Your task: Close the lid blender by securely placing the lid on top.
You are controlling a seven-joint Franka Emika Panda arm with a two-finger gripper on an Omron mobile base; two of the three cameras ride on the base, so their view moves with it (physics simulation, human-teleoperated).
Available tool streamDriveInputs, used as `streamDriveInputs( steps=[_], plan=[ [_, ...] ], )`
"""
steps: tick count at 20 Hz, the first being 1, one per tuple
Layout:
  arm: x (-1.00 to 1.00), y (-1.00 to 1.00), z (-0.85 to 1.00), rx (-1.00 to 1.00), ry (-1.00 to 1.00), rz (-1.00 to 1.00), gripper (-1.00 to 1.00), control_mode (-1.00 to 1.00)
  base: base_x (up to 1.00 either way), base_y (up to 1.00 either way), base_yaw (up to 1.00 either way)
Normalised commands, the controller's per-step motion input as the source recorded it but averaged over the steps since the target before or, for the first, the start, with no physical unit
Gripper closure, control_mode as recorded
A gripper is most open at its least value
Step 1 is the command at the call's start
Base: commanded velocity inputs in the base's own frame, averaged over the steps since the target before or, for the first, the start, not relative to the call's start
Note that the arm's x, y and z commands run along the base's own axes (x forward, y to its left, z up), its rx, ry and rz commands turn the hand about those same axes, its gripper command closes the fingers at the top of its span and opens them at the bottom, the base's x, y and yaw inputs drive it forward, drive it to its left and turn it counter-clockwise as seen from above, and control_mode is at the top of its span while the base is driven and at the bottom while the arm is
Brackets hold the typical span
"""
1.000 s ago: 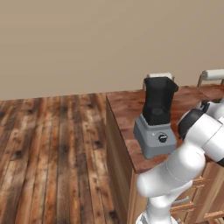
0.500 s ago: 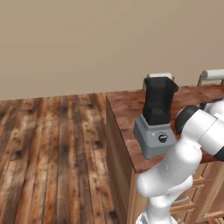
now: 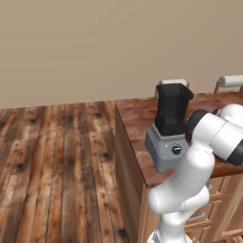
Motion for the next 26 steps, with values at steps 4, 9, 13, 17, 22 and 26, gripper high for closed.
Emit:
streamDriveInputs(
  steps=[4,9,13,17,22,26],
  plan=[
    [0.18,-0.06,-0.07,0.0,0.0,0.04,-1.0,-1.0,0.0,0.0,0.0],
    [0.06,-0.15,-0.13,0.0,0.0,0.03,-1.0,-1.0,0.0,0.0,0.0],
    [0.06,-0.01,-0.18,0.0,0.0,0.03,-1.0,-1.0,0.0,0.0,0.0],
    [0.06,0.0,-0.25,0.0,0.0,0.03,-1.0,-1.0,0.0,0.0,0.0],
    [0.07,0.0,-0.37,0.0,0.0,0.03,1.0,-1.0,0.0,0.0,0.0],
    [0.11,0.0,-0.39,0.0,0.0,0.03,1.0,-1.0,0.0,0.0,0.0]
  ],
)
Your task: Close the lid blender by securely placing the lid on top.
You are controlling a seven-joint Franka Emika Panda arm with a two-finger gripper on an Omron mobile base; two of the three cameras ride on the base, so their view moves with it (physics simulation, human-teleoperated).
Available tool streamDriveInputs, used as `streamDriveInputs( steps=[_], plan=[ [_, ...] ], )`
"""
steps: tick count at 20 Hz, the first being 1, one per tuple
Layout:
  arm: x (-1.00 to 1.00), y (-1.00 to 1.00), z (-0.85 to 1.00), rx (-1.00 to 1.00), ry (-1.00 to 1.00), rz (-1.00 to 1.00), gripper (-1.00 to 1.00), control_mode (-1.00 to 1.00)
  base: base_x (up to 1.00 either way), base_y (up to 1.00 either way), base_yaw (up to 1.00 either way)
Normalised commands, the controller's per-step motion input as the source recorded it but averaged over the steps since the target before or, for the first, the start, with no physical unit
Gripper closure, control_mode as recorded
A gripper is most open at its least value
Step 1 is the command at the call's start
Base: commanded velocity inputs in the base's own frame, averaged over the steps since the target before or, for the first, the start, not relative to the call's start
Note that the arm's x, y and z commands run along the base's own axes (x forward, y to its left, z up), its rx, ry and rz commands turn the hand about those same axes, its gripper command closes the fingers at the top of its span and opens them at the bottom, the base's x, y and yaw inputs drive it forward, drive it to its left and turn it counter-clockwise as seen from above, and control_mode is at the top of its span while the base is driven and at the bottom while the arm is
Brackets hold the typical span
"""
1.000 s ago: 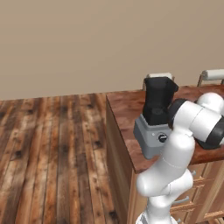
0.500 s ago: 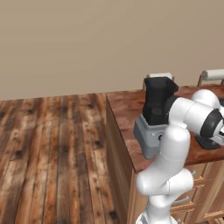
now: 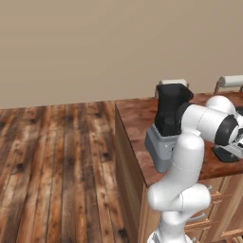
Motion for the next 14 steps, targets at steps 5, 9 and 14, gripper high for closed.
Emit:
streamDriveInputs(
  steps=[5,9,14],
  plan=[
    [0.04,0.04,-0.2,0.0,0.0,0.0,1.0,-1.0,0.0,0.0,0.0],
    [0.0,0.14,-0.1,0.0,0.0,0.0,1.0,-1.0,0.0,0.0,0.0],
    [0.0,0.25,-0.12,0.0,0.0,0.0,1.0,-1.0,0.0,0.0,0.0]
  ],
)
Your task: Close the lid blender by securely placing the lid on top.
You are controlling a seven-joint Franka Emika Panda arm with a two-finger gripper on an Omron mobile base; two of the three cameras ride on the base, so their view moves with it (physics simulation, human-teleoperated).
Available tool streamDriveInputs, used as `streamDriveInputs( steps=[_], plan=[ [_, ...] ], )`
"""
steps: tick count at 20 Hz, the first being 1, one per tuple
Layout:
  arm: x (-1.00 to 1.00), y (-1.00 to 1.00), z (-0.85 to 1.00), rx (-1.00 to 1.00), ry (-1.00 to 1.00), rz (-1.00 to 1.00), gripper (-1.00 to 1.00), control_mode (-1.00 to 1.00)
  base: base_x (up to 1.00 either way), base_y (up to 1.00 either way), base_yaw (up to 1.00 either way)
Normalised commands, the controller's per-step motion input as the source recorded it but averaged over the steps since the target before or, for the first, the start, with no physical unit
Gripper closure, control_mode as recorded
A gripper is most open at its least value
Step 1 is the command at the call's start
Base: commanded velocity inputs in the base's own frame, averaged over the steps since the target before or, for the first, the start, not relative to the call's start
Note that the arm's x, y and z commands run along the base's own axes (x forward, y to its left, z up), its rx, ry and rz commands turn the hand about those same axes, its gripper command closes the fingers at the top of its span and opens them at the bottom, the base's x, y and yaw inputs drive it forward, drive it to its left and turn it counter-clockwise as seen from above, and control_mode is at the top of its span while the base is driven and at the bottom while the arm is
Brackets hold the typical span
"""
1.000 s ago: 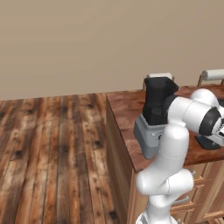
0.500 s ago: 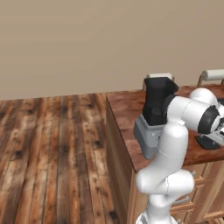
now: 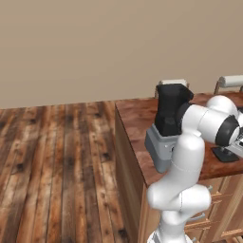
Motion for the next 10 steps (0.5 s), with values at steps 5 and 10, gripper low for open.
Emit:
streamDriveInputs(
  steps=[5,10],
  plan=[
    [0.0,0.14,-0.08,0.0,0.02,0.0,1.0,-1.0,0.0,0.0,0.0],
    [-0.15,0.0,0.21,0.0,-0.05,0.0,1.0,-1.0,0.0,0.0,0.0]
  ],
)
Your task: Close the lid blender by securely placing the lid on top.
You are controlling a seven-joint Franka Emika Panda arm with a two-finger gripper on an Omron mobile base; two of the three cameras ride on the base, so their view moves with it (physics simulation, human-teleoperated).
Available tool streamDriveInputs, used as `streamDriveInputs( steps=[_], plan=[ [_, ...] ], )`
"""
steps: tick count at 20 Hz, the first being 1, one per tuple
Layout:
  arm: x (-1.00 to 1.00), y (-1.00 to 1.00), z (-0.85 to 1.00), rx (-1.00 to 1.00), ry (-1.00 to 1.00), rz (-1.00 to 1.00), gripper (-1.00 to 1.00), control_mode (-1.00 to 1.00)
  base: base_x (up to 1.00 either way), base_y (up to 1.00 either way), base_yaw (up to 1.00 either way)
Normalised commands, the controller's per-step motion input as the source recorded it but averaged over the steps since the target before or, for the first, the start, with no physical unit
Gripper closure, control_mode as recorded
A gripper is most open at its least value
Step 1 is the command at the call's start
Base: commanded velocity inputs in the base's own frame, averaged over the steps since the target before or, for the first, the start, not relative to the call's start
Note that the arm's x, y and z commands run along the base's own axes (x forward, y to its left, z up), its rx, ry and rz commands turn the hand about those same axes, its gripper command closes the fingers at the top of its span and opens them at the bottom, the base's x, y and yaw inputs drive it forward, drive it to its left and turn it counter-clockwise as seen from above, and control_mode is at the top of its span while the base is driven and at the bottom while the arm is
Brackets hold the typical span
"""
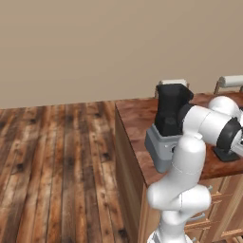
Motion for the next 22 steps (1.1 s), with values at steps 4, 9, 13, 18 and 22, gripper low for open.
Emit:
streamDriveInputs(
  steps=[4,9,13,18,22],
  plan=[
    [-0.38,0.0,0.79,-0.01,-0.28,0.01,1.0,-1.0,0.0,0.0,0.0],
    [-0.44,0.16,0.99,-0.06,-0.33,0.0,1.0,-1.0,0.0,0.0,0.0],
    [-0.4,0.3,1.0,-0.1,-0.28,0.0,1.0,-1.0,0.0,0.0,0.0],
    [-0.33,0.26,1.0,-0.12,-0.24,0.0,1.0,-1.0,0.0,0.0,0.0],
    [-0.23,0.26,1.0,-0.09,-0.11,0.0,1.0,-1.0,0.0,0.0,0.0]
  ],
)
